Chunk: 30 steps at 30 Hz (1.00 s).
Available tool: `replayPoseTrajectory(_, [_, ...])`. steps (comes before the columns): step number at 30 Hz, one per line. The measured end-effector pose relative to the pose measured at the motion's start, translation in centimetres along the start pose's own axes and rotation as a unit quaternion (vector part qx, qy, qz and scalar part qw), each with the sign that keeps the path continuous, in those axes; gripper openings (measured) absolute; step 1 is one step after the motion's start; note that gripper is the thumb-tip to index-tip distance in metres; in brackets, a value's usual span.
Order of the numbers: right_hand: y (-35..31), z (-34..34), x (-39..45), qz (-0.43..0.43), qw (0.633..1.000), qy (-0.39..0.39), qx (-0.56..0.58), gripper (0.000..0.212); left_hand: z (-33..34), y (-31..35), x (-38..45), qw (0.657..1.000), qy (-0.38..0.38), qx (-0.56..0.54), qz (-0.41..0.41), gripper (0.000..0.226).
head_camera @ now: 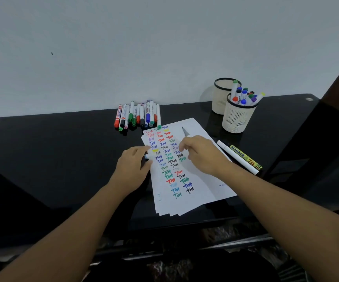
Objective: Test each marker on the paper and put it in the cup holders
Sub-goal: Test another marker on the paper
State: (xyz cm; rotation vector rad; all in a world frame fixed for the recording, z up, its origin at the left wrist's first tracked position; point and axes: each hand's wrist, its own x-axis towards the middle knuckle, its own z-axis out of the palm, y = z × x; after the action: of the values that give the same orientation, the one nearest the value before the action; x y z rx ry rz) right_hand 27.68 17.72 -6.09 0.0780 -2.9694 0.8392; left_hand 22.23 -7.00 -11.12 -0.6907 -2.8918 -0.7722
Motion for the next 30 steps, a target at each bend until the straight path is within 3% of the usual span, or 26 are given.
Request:
replayPoseTrajectory(2, [0.0,0.1,-0.4,0.056,0.988,0.040,0.139,0.036,0.2,0.4,0.0,0.997,-0.063,0.047,0.018,0.059])
replayPoseTrajectory(5, [0.4,0.4,-0.9,0.106,0.948,0.049,0.297,0.043,0.6,0.4,0.2,0.985,-0.122,0.119,0.024,0.060])
replayPoseTrajectory(7, [0.8,0.8,-1.3,0.094,0.952,0.039,0.289,0.046,0.7,0.4,0.3,0.985,-0.118,0.127,0.021,0.060])
replayPoseTrajectory(9, [0.9,1.1,-1.6,0.077,0.964,0.045,0.252,0.036,0.7,0.3,0.3,0.985,-0.110,0.133,0.021,0.062])
replayPoseTrajectory(15, [-0.4,1.8,-2.8,0.039,0.947,0.140,0.288,0.007,1.0,0.3,0.2,0.986,-0.098,0.134,0.024,0.062])
replayPoseTrajectory(20, [0.2,2.8,-4.2,0.059,0.925,0.152,0.342,0.034,0.9,0.2,0.2,0.988,-0.094,0.124,0.021,0.062])
replayPoseTrajectory(24, [0.7,3.1,-4.1,0.103,0.908,0.178,0.366,0.024,1.0,0.2,0.2,0.992,-0.078,0.097,0.017,0.070])
replayPoseTrajectory(27, [1.0,3.3,-4.0,0.081,0.918,0.164,0.351,0.010,1.0,0.1,0.2,0.995,-0.065,0.080,0.011,0.077])
replayPoseTrajectory(30, [0.9,3.1,-3.9,0.070,0.922,0.159,0.347,0.010,1.1,0.3,0.3,0.995,-0.062,0.084,0.008,0.077])
